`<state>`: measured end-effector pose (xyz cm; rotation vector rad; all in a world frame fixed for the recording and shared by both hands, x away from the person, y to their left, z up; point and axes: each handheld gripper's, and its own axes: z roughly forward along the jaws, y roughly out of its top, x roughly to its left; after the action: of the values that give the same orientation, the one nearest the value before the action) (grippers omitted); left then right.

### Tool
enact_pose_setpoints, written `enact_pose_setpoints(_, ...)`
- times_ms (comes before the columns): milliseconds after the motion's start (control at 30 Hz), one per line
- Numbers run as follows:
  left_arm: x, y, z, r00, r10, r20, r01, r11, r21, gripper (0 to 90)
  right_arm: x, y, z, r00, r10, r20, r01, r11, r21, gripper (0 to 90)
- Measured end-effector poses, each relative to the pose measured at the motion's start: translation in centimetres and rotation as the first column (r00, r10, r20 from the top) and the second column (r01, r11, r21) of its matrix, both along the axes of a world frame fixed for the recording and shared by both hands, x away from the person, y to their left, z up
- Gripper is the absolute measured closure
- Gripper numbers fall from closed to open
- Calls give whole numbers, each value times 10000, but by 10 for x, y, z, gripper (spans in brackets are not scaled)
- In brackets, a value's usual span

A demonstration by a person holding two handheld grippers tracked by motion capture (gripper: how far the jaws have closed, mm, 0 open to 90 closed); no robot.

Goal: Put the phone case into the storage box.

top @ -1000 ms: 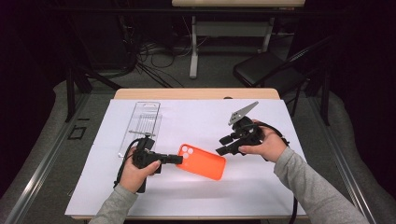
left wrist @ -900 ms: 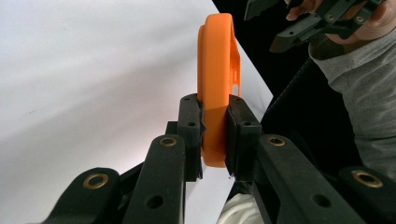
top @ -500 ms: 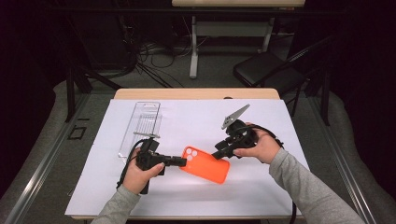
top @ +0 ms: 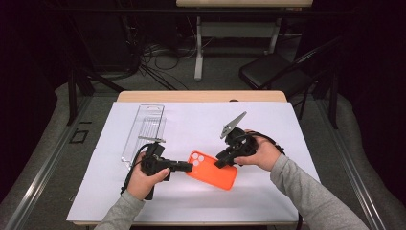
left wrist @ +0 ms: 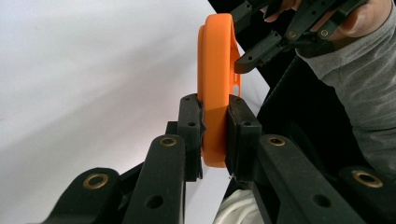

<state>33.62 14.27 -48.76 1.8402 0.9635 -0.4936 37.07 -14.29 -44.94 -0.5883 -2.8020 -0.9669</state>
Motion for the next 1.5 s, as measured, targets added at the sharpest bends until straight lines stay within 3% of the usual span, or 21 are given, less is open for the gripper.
enact_pose_setpoints(867,-1,-2,1,9998,-167,110,165,9998,144,784,0,2,-3,9998,215,-2,-215,9995,-220,791)
enact_pose_setpoints(1267,-1,-2,0,9996,-229,185,226,9997,135,784,-1,2,-2,9994,340,3,-340,9991,-267,812)
enact_pose_setpoints(1500,0,-2,0,9993,-305,207,301,9994,187,784,-1,2,-2,9991,345,-235,-352,9990,-271,819)
